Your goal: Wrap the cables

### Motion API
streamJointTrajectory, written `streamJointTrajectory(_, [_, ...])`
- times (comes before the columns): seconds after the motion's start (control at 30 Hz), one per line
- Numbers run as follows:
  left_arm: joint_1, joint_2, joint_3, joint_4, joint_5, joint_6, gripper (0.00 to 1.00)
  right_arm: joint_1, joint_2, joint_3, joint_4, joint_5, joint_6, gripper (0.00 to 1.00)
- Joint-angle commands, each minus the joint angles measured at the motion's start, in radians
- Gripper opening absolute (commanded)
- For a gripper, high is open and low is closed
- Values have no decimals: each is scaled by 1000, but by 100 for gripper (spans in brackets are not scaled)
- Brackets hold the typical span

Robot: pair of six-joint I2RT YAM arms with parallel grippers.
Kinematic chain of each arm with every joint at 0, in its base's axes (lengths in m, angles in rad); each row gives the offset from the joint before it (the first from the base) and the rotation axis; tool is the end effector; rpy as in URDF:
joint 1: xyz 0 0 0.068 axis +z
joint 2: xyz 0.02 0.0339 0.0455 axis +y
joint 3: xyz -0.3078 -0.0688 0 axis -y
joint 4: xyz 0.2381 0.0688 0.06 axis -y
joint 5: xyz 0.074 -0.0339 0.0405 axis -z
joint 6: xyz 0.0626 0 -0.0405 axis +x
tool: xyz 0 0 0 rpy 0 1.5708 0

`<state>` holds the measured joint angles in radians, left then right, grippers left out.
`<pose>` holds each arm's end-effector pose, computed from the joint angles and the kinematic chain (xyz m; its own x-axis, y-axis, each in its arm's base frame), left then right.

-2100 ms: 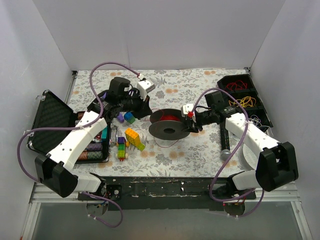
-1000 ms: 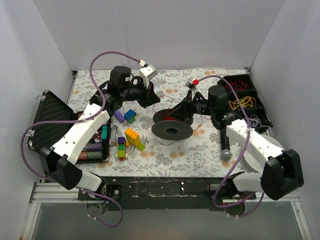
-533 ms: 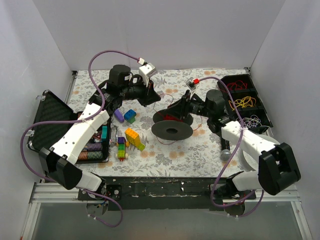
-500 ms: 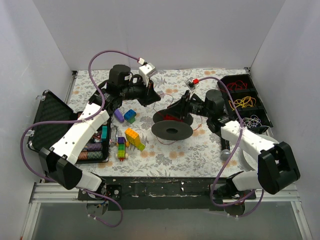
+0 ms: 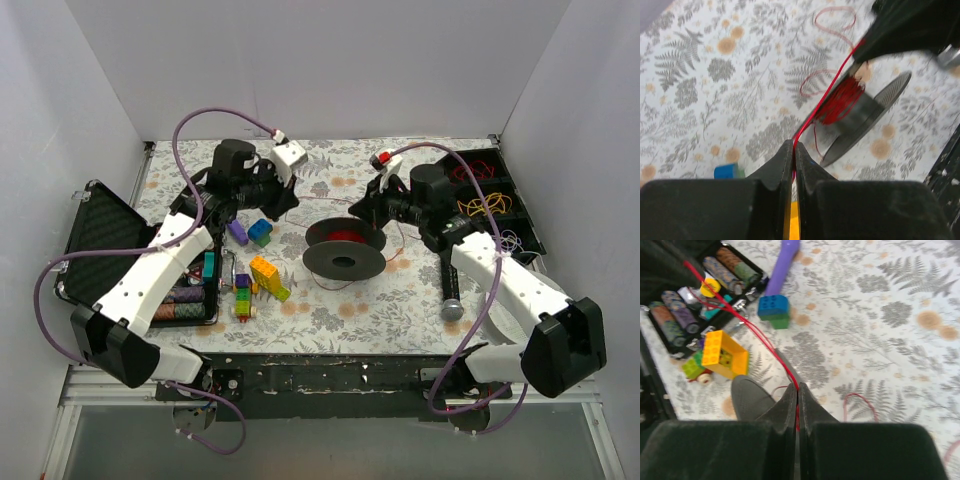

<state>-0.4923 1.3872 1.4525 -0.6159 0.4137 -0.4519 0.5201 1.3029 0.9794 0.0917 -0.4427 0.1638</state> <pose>0.2608 -0.1684 0.4228 -0.7356 -0.0592 -0.6748 0.4596 0.6882 -0.5614 0.2560 0.1775 0.3615 -0.3289 -0.0186 -0.9442 -0.7675 0.5878 0.2558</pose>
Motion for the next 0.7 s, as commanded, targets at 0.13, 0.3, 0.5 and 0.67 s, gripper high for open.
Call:
streamJointTrajectory(0.13, [6,-42,-107,-197,-40,335,0,66,-4,197,-432,196,-510,1])
streamJointTrajectory(0.3, [6,2,-155,-182,-10,364,0,77,21,237,-524,193,-582,1])
streamJointTrajectory(0.5, [4,50,-178,-104,42,380,32,98,55,252,-541,157,-598,1])
streamJointTrajectory(0.67, [5,39,-135,-73,109,351,52,98,55,236,-498,137,-603,1])
